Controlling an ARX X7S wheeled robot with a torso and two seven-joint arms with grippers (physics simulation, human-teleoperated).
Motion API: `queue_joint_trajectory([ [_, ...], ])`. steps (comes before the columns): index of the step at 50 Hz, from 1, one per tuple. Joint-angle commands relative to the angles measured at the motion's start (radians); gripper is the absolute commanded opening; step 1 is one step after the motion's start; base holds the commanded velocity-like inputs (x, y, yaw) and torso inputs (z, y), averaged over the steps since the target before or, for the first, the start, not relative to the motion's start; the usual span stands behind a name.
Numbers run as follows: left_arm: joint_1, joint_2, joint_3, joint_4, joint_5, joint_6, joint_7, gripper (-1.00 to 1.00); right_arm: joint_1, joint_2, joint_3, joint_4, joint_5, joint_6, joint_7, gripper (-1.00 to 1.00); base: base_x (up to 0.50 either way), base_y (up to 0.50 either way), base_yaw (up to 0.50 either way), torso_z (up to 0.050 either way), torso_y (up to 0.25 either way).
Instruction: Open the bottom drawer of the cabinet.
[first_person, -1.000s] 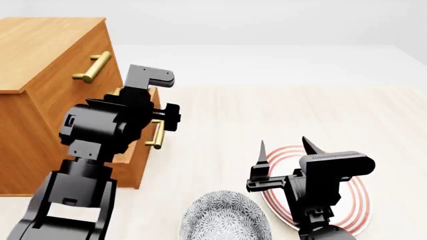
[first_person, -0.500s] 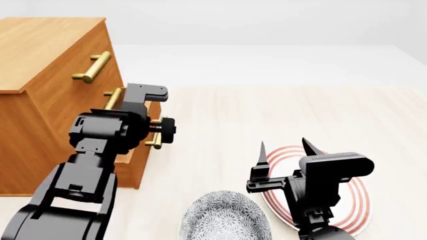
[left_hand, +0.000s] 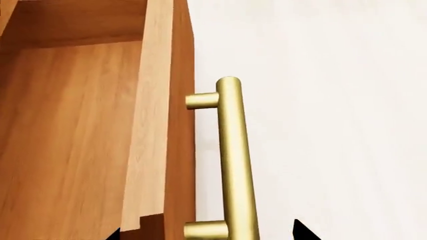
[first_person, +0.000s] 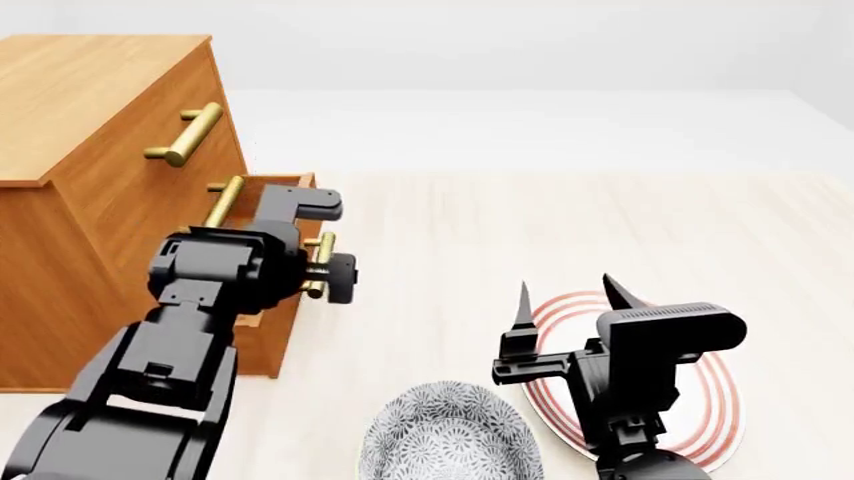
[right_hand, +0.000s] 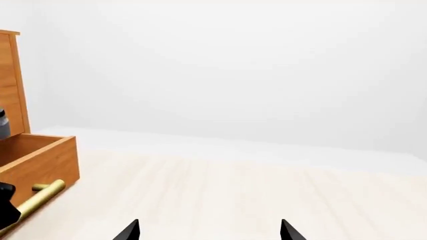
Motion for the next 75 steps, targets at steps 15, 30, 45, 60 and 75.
queue_joint_trajectory([
  [15, 0.075, -0.004, 0.019, 0.208, -0.065, -0.135, 0.06, 1.0, -0.002, 0.006, -0.01, 0.007, 0.005, -0.009, 0.008, 1.0, 0.0, 0.0, 0.0, 0.0, 0.0],
  [30, 0.106, 0.049, 0.034, 0.262, -0.121, -0.169, 0.1, 1.0, -0.003, 0.014, -0.009, -0.001, 0.014, -0.007, 0.013, 1.0, 0.0, 0.0, 0.0, 0.0, 0.0],
  [45, 0.102, 0.089, 0.108, 0.256, -0.263, -0.15, 0.116, 1.0, -0.006, 0.021, -0.006, -0.005, 0.021, -0.007, 0.02, 1.0, 0.0, 0.0, 0.0, 0.0, 0.0],
  [60, 0.121, 0.07, 0.125, 0.331, -0.36, -0.148, 0.095, 1.0, -0.011, 0.024, -0.009, 0.004, 0.023, -0.019, 0.024, 1.0, 0.0, 0.0, 0.0, 0.0, 0.001],
  [75, 0.306, -0.038, -0.212, 1.342, -0.516, -0.136, -0.354, 1.0, 0.003, 0.026, -0.019, -0.008, 0.026, -0.006, 0.033, 1.0, 0.0, 0.0, 0.0, 0.001, 0.001],
])
